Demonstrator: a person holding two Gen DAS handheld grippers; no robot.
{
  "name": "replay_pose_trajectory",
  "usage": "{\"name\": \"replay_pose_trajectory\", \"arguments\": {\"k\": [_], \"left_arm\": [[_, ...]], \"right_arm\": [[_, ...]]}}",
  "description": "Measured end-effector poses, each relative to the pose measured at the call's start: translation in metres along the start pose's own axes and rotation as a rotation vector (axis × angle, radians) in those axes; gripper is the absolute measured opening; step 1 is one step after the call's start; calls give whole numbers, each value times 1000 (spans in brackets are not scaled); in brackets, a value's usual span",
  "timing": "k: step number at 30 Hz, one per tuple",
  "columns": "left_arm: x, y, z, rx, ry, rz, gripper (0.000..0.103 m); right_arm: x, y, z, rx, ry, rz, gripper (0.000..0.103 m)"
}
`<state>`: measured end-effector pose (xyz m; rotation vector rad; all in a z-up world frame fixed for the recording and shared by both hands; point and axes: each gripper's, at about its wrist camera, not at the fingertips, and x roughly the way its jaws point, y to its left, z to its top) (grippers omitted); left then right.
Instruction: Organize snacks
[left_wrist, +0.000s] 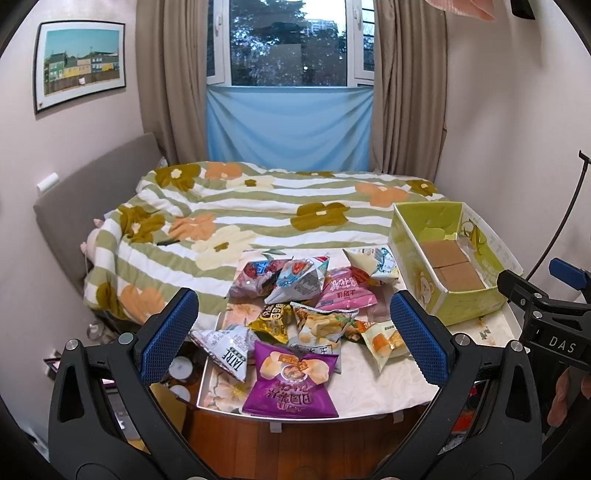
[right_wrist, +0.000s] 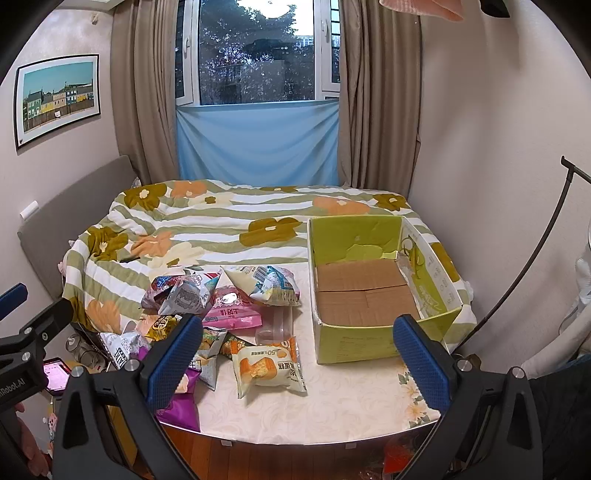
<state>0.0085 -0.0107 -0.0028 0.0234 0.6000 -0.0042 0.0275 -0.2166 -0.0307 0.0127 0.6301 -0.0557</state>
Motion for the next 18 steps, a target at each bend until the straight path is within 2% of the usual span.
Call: {"name": "replay_pose_trajectory", "arguments": {"k": [12, 15, 18], "left_arm": [[-5, 1, 2, 1, -18, -11, 102], [-4, 10, 2, -12, -3, -22, 102], [1, 18, 1, -24, 26, -22, 102]], "right_arm": [[-7, 0, 2, -2, -23, -3, 103], [-8, 0, 4, 1, -22, 3, 103], [-6, 0, 2, 3, 15, 16, 103]]}}
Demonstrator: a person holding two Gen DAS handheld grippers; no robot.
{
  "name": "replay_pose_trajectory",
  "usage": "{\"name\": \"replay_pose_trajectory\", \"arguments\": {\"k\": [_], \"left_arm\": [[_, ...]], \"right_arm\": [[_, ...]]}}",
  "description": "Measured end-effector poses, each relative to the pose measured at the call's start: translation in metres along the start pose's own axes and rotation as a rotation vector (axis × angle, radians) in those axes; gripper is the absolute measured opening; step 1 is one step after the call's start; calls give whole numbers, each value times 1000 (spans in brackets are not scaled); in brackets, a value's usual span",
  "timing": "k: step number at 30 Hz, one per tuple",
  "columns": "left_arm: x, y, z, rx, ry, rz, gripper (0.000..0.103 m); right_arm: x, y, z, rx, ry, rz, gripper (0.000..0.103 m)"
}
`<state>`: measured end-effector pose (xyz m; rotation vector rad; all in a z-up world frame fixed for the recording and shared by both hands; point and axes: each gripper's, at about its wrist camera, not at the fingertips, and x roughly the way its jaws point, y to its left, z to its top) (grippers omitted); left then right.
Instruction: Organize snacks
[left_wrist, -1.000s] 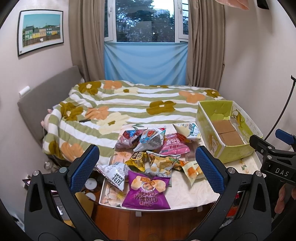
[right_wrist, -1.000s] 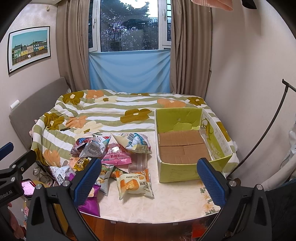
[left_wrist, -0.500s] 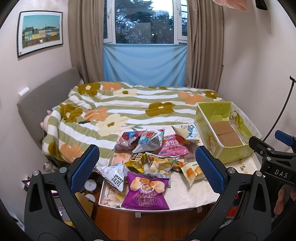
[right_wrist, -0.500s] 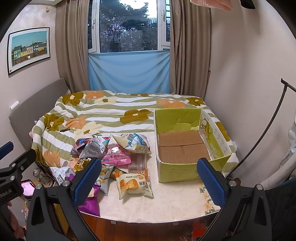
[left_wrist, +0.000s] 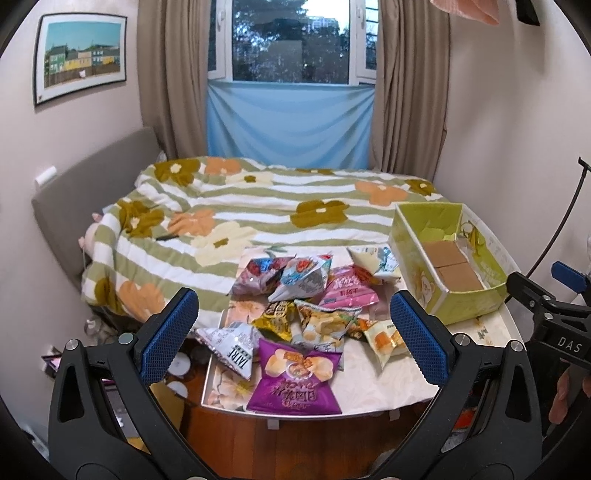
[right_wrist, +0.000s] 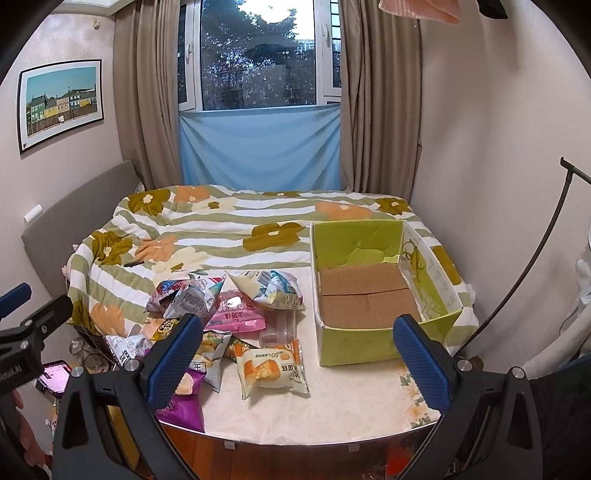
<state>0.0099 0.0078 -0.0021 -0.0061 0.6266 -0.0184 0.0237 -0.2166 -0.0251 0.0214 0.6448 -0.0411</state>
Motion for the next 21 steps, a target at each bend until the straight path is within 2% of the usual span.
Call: {"name": "replay_pose_trajectory", "arguments": {"k": [7, 13, 18, 21], "left_arm": [[35, 18, -23, -1, 148, -32, 102], [92, 28, -59, -47, 327, -109, 102], [139, 17, -88, -54, 432, -111, 102], [159, 11, -102, -74, 479, -93, 102]], "right_arm": [[13, 2, -12, 47, 73, 36, 103], [44, -3, -34, 52, 149, 27, 103], [78, -8, -49, 45, 251, 92, 103], [102, -7, -54, 32, 259, 147, 103]]}}
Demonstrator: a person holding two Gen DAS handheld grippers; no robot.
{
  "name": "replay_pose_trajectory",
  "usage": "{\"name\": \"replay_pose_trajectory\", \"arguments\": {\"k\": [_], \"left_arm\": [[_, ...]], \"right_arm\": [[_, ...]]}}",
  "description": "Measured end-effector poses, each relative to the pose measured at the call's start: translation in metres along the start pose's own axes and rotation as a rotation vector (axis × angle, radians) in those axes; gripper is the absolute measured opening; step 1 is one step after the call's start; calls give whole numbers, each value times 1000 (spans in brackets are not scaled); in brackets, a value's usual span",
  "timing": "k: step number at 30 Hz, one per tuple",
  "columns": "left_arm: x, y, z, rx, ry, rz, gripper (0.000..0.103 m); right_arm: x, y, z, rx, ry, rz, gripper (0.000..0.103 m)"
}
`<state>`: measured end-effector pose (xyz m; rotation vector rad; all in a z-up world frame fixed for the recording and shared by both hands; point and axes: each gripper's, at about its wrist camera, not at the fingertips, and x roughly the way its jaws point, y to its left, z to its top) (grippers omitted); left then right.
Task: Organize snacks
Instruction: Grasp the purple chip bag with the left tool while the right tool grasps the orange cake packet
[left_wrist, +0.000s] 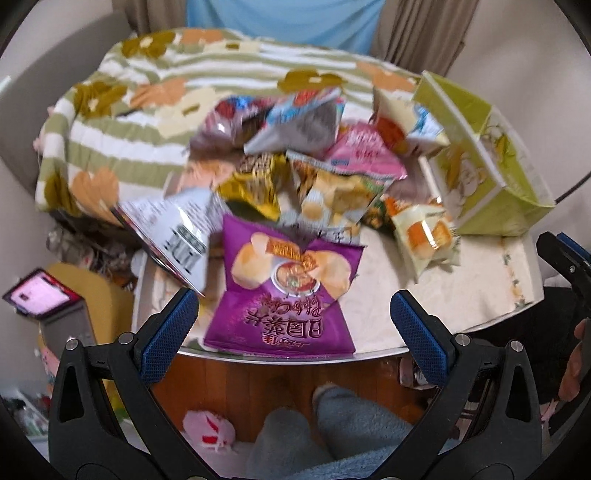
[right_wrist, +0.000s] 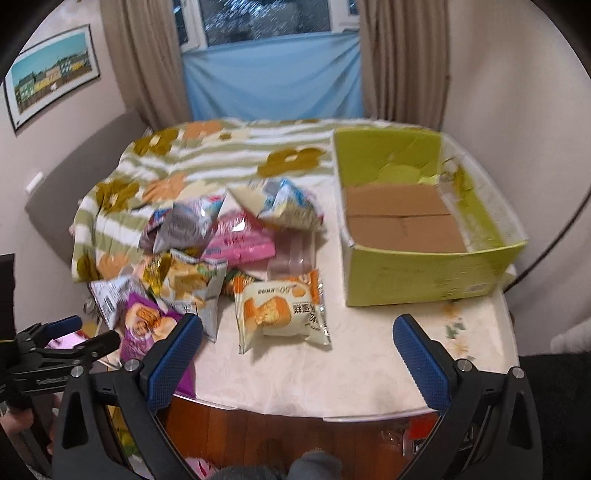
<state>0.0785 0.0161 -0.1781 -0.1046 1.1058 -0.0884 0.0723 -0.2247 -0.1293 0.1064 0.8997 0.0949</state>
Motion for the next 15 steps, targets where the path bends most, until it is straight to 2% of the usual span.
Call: {"name": "replay_pose_trajectory", "arguments": {"k": [3, 9, 15], "left_arm": [[22, -2, -3, -10, 44, 9, 102], [62, -1, -10, 0, 98, 108, 102], [89, 5, -12, -3, 136, 124, 102]], "right_arm": [[26, -5, 1, -42, 59, 18, 103], [77, -11, -2, -80, 156, 68, 103], [110, -13, -4, -133, 208, 107, 103]]}}
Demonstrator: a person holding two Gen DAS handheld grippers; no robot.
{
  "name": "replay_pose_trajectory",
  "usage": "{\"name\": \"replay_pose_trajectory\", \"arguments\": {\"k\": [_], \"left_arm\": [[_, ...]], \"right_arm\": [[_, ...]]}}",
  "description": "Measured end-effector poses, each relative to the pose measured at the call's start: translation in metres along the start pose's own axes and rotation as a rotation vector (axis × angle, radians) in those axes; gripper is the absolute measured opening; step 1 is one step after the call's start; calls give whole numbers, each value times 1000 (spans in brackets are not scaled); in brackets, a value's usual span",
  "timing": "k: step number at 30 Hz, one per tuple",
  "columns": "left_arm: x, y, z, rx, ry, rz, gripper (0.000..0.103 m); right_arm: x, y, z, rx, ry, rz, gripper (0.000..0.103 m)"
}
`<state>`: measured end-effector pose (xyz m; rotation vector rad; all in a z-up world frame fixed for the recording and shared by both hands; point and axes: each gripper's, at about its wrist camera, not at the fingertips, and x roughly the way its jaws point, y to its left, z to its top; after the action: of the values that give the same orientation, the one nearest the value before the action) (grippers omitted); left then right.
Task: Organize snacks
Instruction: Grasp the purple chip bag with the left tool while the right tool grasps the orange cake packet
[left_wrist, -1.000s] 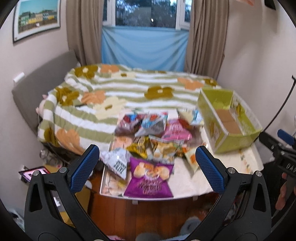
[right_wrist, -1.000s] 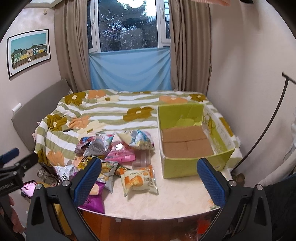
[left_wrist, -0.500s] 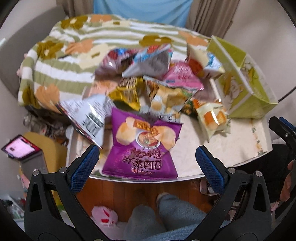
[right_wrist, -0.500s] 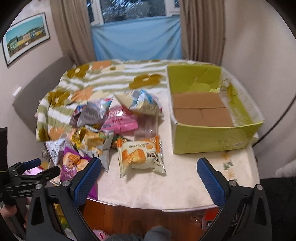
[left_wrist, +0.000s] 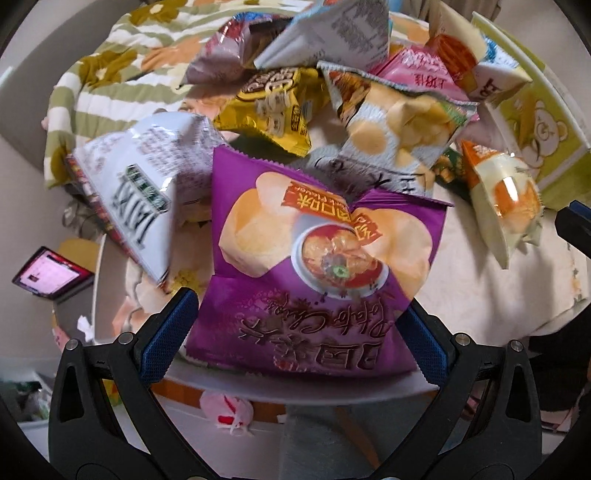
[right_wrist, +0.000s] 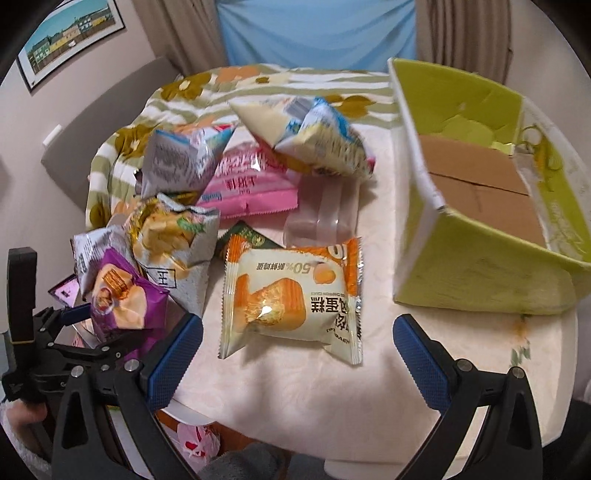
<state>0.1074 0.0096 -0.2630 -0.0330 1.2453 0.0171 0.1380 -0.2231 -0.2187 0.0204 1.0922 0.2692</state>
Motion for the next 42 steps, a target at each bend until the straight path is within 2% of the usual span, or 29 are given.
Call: {"name": "replay_pose_trajectory", "arguments": {"k": [11, 16, 25, 27, 30, 31, 34, 42], "left_arm": [[12, -3, 12, 15, -10, -43, 102], [13, -1, 13, 16, -7, -68, 91], [7, 1, 15, 21, 3, -111, 80], [5, 1, 15, 25, 1, -119, 79], [2, 5, 15, 29, -5, -135, 79], [-1, 6, 15, 31, -11, -140, 79], [-10, 4, 13, 35, -29, -152, 79], [-45, 11, 12, 66, -80, -177, 79]], "right_arm": [[40, -6, 7, 8, 36, 45, 103], [58, -3, 9, 18, 48, 61, 103], [76, -7, 11, 59, 60, 88, 103], [77, -8, 10, 66, 62, 87, 102], [71, -10, 5, 72, 49, 82, 94], [68, -9, 5, 72, 46, 72, 88], [60, -6, 3, 69, 40, 57, 82], [29, 4, -5, 86, -3, 18, 79]]}}
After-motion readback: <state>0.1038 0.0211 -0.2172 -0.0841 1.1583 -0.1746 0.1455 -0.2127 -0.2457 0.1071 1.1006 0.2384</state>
